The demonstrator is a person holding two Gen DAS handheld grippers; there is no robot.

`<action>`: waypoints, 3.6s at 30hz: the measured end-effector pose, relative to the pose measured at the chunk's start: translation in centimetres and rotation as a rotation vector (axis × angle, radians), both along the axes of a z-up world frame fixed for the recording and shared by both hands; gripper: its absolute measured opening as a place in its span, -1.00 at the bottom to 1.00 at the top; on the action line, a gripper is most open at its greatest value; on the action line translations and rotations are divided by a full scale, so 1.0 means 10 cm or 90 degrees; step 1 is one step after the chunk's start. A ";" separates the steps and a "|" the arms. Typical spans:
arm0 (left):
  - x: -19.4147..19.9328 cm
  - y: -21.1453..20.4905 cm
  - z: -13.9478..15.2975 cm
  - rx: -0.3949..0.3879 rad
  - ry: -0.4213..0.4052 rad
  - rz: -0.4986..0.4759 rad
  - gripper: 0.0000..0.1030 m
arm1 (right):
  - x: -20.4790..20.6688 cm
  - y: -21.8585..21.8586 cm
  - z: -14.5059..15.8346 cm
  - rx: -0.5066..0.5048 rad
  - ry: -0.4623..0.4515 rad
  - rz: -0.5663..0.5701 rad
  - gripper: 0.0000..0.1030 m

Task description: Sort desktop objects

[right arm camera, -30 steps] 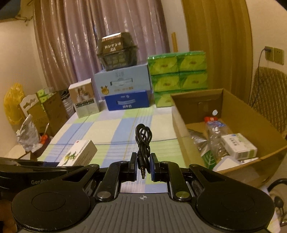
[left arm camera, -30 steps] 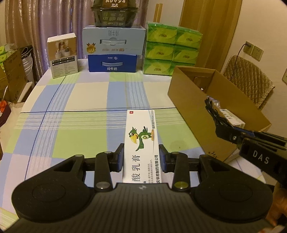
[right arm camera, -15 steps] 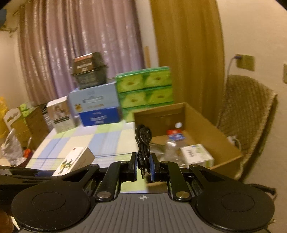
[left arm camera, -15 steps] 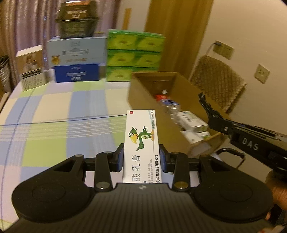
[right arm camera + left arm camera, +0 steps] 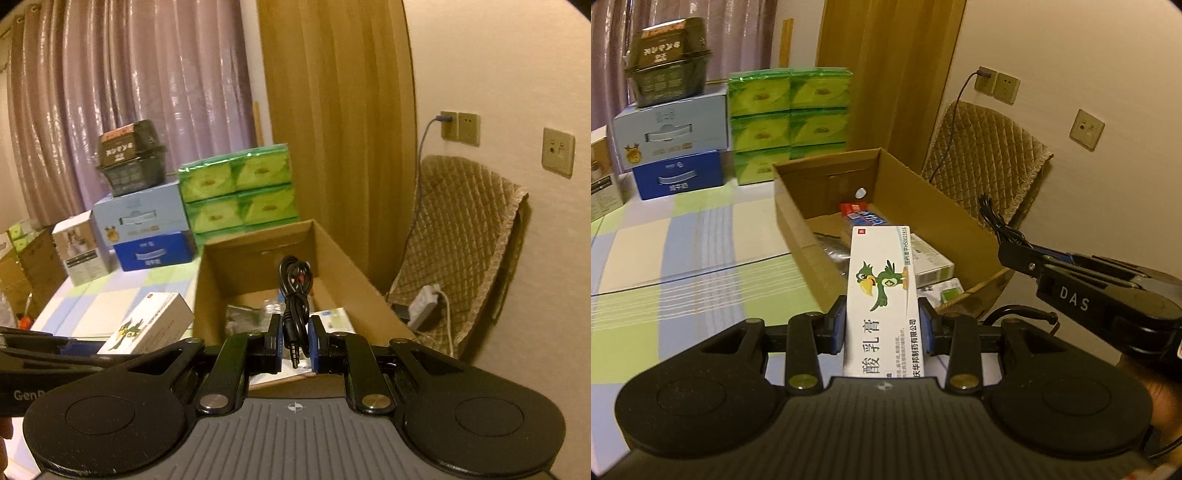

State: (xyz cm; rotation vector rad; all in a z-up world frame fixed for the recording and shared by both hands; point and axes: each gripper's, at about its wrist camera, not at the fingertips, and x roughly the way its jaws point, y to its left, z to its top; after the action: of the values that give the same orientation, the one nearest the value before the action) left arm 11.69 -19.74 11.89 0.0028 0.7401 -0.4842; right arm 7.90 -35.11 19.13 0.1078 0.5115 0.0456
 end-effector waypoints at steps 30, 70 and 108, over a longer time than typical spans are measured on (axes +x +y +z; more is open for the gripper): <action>0.96 -0.29 -0.06 -0.029 0.015 0.060 -0.19 | 0.89 -0.38 -0.19 0.000 0.042 0.020 -0.80; -0.11 0.46 -0.06 -0.034 -0.006 0.120 0.98 | -0.06 -0.21 -0.03 -0.007 0.057 0.010 0.97; -0.70 0.53 -0.07 0.043 0.027 0.134 0.98 | -0.64 0.01 0.00 0.002 0.142 0.012 0.97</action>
State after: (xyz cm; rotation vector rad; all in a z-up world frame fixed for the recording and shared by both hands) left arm 4.69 -14.47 11.17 -0.0226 0.7884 -0.2586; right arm 1.53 -34.99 19.11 0.1110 0.7360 0.0533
